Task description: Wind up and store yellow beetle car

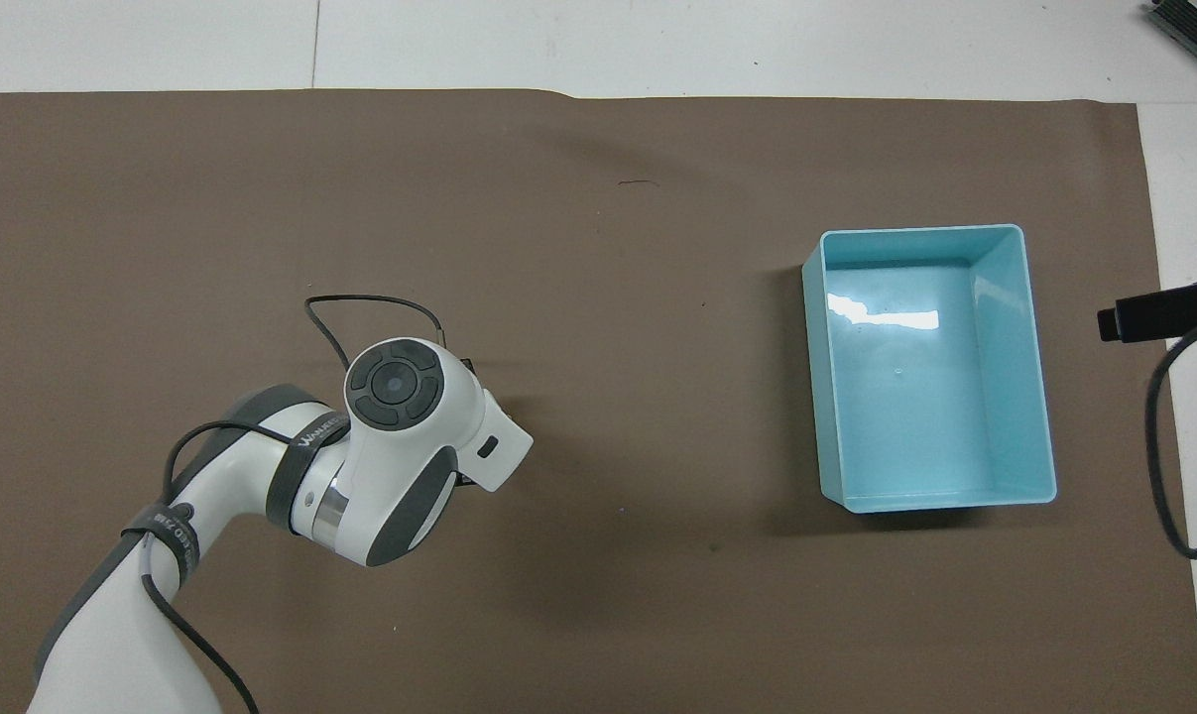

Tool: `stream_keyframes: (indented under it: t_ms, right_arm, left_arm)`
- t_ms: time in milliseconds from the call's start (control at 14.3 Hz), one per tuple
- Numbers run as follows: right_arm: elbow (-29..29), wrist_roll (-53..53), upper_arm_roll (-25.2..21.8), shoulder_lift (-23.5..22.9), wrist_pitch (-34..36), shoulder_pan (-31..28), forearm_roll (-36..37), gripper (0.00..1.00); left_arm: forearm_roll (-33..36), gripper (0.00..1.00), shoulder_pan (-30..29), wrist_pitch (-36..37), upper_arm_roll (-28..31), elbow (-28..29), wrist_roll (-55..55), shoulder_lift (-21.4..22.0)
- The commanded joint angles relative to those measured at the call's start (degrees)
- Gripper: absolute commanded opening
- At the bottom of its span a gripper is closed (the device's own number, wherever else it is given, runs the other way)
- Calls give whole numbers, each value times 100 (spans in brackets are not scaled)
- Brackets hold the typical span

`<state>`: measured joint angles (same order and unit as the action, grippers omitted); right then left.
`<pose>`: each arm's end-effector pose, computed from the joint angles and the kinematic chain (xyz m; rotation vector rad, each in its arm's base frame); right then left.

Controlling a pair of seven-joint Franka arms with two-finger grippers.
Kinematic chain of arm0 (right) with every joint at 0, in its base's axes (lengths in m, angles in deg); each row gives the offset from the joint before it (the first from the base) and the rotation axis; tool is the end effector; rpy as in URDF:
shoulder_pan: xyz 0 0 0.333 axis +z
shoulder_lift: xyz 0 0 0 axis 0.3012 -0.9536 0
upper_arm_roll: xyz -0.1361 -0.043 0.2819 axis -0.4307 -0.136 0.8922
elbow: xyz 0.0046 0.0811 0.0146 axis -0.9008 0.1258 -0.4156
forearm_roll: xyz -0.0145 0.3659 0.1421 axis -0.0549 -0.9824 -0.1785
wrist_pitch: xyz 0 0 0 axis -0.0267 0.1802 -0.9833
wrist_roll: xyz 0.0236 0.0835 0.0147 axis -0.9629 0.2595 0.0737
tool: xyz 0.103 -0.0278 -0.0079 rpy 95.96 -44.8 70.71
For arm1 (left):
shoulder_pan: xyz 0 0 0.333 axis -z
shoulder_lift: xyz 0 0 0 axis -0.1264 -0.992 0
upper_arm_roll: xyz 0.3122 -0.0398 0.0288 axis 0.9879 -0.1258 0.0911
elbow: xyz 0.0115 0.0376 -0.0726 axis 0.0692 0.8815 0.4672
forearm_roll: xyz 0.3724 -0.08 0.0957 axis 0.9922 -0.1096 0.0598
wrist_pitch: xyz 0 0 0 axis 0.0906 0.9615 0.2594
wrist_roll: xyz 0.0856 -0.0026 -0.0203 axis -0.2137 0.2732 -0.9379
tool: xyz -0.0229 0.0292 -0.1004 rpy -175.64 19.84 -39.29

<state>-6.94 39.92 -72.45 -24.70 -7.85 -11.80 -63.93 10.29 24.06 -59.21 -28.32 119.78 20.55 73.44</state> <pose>0.5328 0.0030 0.6952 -3.1179 -0.1344 -0.1270 0.4805 -0.2975 0.3153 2.2514 -2.1358 -0.0223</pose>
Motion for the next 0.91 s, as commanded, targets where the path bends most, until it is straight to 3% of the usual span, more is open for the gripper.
stream_keyframes:
  t_ms: [0, 836]
  right_arm:
    - [20, -124, -14, 5, -28, -2, -21, 100]
    - [20, -124, -14, 5, -28, -2, -21, 100]
  left_arm:
    - [-35, 0, -231, -85, 26, 114, 349, -19]
    - [-35, 0, -749, -41, 26, 308, 851, 25]
